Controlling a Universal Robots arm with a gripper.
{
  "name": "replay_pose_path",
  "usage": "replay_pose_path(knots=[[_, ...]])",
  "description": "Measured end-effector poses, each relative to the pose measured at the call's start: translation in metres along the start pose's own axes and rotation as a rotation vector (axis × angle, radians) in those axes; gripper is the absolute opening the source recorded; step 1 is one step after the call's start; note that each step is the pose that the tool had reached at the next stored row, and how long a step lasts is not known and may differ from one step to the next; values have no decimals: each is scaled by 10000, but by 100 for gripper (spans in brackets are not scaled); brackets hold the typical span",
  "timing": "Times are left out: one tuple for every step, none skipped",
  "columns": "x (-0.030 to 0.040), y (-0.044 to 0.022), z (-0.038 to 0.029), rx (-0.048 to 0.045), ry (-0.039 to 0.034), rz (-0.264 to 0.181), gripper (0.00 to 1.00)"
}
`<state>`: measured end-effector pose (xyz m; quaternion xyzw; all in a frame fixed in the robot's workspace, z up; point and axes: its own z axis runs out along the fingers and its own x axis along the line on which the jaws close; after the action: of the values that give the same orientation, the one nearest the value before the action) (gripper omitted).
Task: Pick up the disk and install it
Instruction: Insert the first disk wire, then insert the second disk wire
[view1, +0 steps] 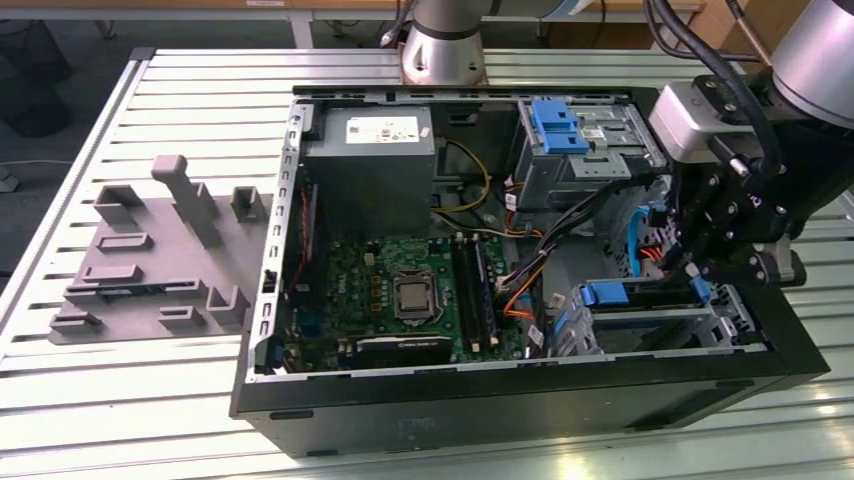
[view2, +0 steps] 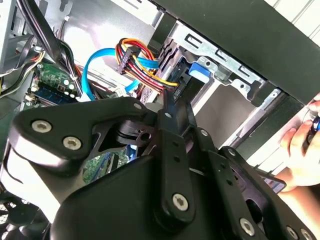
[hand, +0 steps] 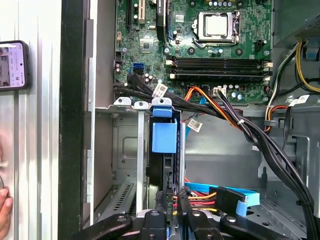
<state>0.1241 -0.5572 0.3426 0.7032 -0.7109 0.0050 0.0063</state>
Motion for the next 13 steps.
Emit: replay_pose_path(knots=[[0, 0, 0, 0, 1, 0, 22], [0, 0, -1, 0, 2, 0, 16], [0, 0, -2, 0, 3, 0, 16], [0, 0, -2, 0, 3, 0, 11], [0, 0, -2, 0, 3, 0, 11], [0, 0, -2, 0, 3, 0, 11], [0, 0, -2, 0, 3, 0, 11], [0, 0, -2, 0, 3, 0, 11], [0, 0, -2, 0, 3, 0, 11], [0, 0, -2, 0, 3, 0, 11], [0, 0, -3, 0, 3, 0, 11], [0, 0, -2, 0, 2, 0, 11], [0, 0, -2, 0, 2, 0, 11]])
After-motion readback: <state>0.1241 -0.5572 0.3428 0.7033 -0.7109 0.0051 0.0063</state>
